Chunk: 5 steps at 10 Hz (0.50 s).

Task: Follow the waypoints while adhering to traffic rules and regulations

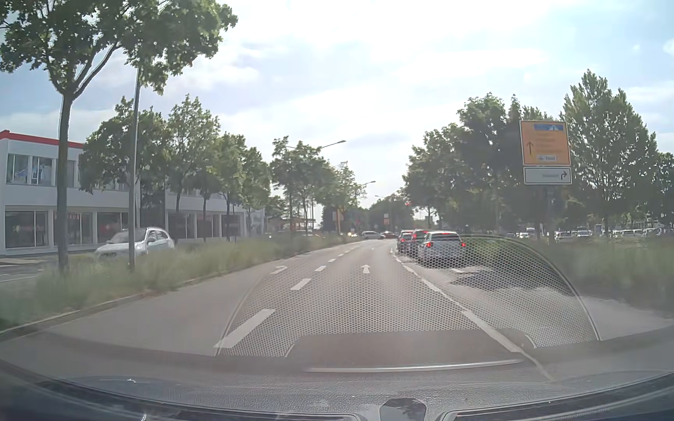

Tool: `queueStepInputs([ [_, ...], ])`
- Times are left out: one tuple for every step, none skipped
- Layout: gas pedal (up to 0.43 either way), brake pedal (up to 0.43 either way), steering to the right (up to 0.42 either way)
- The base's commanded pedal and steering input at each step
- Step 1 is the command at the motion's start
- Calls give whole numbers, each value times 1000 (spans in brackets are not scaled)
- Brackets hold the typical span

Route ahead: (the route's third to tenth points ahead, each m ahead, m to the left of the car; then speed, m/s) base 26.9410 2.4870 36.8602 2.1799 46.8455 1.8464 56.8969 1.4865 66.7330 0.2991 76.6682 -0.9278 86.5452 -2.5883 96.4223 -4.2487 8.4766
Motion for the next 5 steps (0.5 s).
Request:
queueStepInputs([
  [67, 0, -2],
  [67, 0, -3],
  [67, 0, -4],
  [67, 0, -4],
  [67, 0, -3],
])
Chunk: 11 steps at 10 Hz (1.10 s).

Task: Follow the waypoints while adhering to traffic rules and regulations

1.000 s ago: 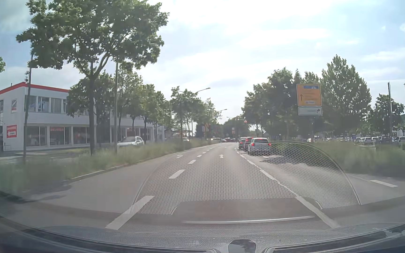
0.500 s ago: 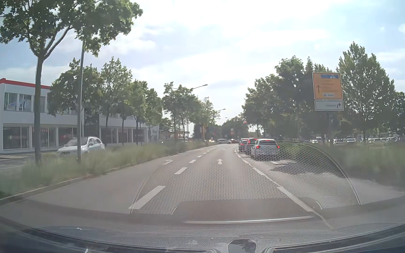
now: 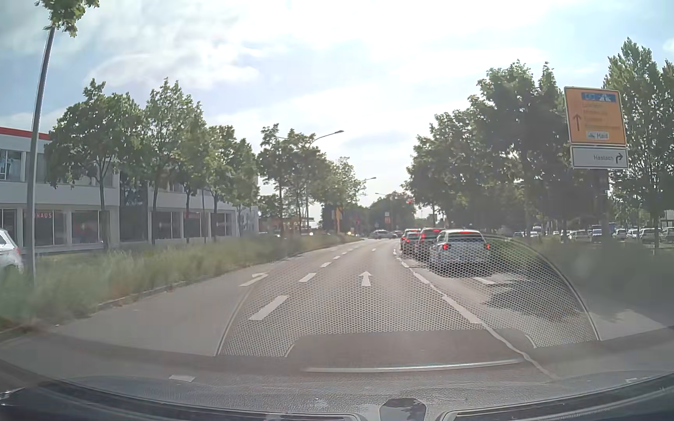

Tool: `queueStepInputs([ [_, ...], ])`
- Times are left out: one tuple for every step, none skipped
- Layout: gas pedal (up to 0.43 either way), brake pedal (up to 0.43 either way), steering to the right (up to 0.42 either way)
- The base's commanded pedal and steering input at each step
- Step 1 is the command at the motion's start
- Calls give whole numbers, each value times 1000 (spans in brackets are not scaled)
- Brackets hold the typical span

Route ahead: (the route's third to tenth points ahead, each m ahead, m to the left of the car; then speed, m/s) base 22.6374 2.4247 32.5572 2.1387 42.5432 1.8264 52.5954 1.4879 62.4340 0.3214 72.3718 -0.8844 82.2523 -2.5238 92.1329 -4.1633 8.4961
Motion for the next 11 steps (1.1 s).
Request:
queueStepInputs([
  [67, 0, -3],
  [67, 0, -4],
  [67, 0, -3],
  [67, 0, -3],
  [67, 0, -4],
  [67, 0, -3],
  [67, 0, -3],
  [67, 0, -4],
  [67, 0, -3],
  [67, 0, -3],
  [67, 0, -3],
])
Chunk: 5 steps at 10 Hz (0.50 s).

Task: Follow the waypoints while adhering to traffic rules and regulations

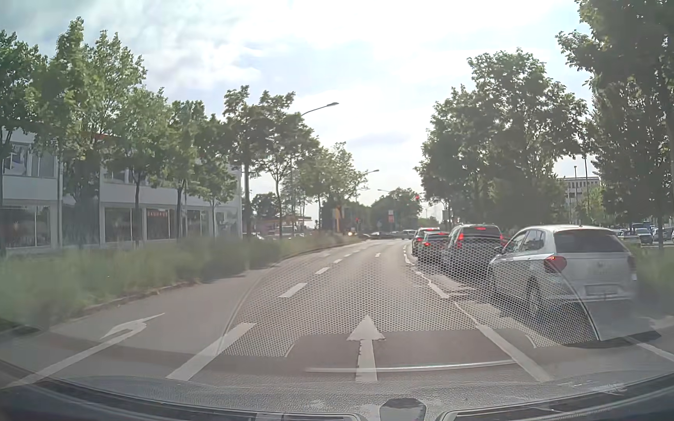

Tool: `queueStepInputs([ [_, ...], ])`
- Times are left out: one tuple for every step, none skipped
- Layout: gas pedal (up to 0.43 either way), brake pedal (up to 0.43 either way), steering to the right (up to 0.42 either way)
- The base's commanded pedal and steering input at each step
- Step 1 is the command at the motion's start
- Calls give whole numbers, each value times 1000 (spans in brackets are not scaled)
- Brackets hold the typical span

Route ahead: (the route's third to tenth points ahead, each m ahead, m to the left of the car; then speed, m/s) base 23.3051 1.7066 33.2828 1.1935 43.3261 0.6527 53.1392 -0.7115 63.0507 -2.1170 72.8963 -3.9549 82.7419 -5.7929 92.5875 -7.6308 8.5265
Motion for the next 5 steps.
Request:
queueStepInputs([
  [59, 0, -3],
  [59, 0, -3],
  [59, 0, -3],
  [59, 0, -3],
  [47, 0, -2],
])
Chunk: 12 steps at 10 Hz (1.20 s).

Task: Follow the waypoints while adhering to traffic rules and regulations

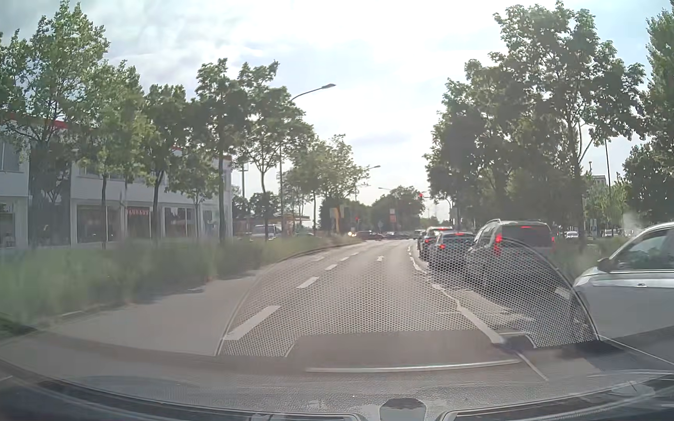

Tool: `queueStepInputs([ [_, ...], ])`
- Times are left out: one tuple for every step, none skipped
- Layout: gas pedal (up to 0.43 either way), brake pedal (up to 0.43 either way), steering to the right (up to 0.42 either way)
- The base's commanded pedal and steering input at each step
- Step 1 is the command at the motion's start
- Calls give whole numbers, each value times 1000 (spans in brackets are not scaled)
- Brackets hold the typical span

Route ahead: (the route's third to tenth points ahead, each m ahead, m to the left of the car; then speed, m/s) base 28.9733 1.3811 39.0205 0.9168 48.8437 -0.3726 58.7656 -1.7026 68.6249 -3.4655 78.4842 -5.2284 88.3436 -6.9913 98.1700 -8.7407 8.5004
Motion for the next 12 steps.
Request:
queueStepInputs([
  [47, 0, -1],
  [39, 0, 2],
  [39, 0, 4],
  [39, 0, 4],
  [39, 0, 4],
  [39, 0, 4],
  [39, 0, 4],
  [39, 0, 5],
  [39, 0, 5],
  [39, 0, 5],
  [39, 0, 5],
  [39, 0, 5],
])
